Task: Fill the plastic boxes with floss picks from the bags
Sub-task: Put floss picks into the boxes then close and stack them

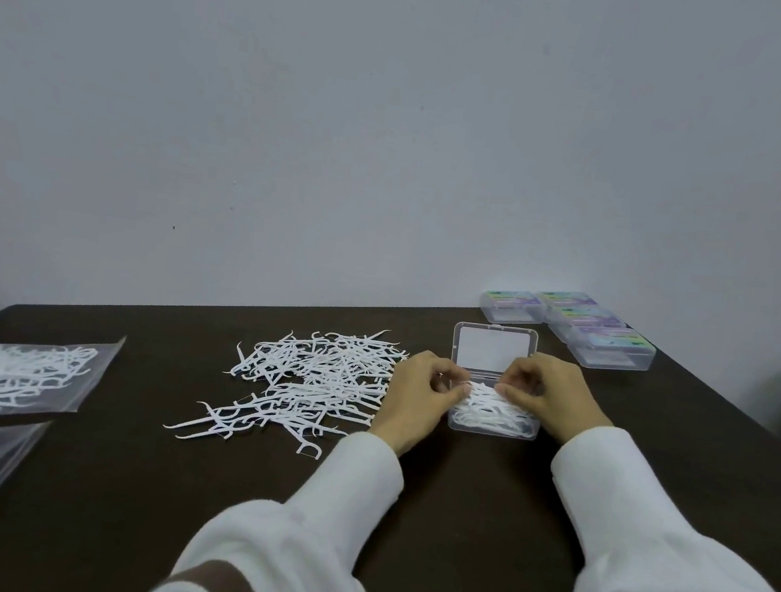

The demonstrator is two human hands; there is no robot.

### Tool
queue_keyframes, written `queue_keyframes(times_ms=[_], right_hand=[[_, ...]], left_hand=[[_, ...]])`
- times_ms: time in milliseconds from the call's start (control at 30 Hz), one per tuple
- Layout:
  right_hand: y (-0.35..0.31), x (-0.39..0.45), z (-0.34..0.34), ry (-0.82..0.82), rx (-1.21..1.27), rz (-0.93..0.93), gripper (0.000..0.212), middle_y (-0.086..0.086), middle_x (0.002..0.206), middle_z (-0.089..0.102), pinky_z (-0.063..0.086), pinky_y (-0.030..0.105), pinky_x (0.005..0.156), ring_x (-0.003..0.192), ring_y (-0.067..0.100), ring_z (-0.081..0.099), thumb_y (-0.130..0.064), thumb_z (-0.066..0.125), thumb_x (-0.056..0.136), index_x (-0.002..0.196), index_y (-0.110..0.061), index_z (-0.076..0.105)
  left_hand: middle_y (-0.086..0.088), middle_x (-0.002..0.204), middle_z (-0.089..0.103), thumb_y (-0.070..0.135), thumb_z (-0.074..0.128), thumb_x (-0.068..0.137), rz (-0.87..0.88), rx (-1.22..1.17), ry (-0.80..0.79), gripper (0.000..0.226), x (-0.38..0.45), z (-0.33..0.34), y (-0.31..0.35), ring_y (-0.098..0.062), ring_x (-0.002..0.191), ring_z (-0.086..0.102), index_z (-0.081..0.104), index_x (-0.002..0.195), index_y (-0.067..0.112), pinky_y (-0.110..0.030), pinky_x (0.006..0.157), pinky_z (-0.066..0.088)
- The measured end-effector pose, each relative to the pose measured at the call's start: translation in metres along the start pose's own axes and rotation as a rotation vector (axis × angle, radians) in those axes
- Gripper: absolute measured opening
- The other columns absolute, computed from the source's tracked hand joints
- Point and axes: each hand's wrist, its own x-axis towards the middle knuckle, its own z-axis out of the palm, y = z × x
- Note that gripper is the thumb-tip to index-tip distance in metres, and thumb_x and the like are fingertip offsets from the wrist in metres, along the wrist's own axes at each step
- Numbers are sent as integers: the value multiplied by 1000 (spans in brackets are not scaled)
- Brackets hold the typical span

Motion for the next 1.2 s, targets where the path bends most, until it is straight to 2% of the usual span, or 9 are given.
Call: queue_keyframes(times_ms=[100,233,433,633,733,800,933,1067,1200], right_hand=[[0,0,2,26,-10,19,10,-2,79,56,35,12,63,70,5,50,-18,69,82,79,-21,61],[-2,-1,3,29,-52,15,9,-3,80,57,37,16,63,74,11,53,-22,67,84,80,-23,59],[-12,-5,2,61,-91,-50,5,-4,83,57,41,17,70,76,10,53,-22,65,85,87,-18,63],[-41,-8,16,8,-39,-179,1,-5,85,58,48,23,77,79,9,55,-19,63,86,87,-19,63],[-60,-7,32,-47,-64,-281,9,-5,93,59,49,29,82,86,9,55,-21,61,87,95,-18,64],[-70,-6,42,-78,-122,-314,16,-6,102,56,45,27,87,95,9,54,-28,59,88,102,-21,62],[-82,2,53,-35,-269,-309,25,-9,114,53,26,28,100,112,8,47,-40,52,90,111,-28,57],[-96,6,67,-142,-219,-324,37,-7,126,52,36,28,96,118,11,47,-40,55,87,121,-26,51],[-113,14,85,-265,-209,-301,53,-5,141,43,37,32,103,128,14,42,-43,53,88,136,-25,38]], left_hand=[[-4,94,60,17,67,86,24,46,-13,18,2,1,-2,-4,73,51,72,103,13,-8,68,41],[-3,97,62,16,66,87,27,29,-16,15,1,1,-3,-12,86,57,73,100,12,-25,82,49],[-1,104,62,14,63,89,54,24,-32,14,0,-9,1,-5,87,57,71,101,12,-3,73,39],[6,95,64,9,61,88,89,88,-56,17,-13,-44,-12,1,85,56,72,98,17,-5,76,37],[4,97,67,9,64,87,51,110,-69,16,-22,-71,-28,-1,88,58,72,99,15,-2,77,37],[5,100,67,15,67,86,15,148,-81,15,-29,-90,-39,-2,94,57,72,100,19,-1,78,35],[11,111,63,31,73,81,-35,274,-114,25,-44,-130,-56,-2,107,52,68,105,27,-17,92,36],[16,118,57,32,75,78,-103,324,-158,37,-54,-168,-65,-1,114,45,63,113,34,-21,95,35],[16,117,51,29,76,77,-189,415,-205,46,-58,-193,-77,-6,116,40,59,120,35,-25,95,34]])
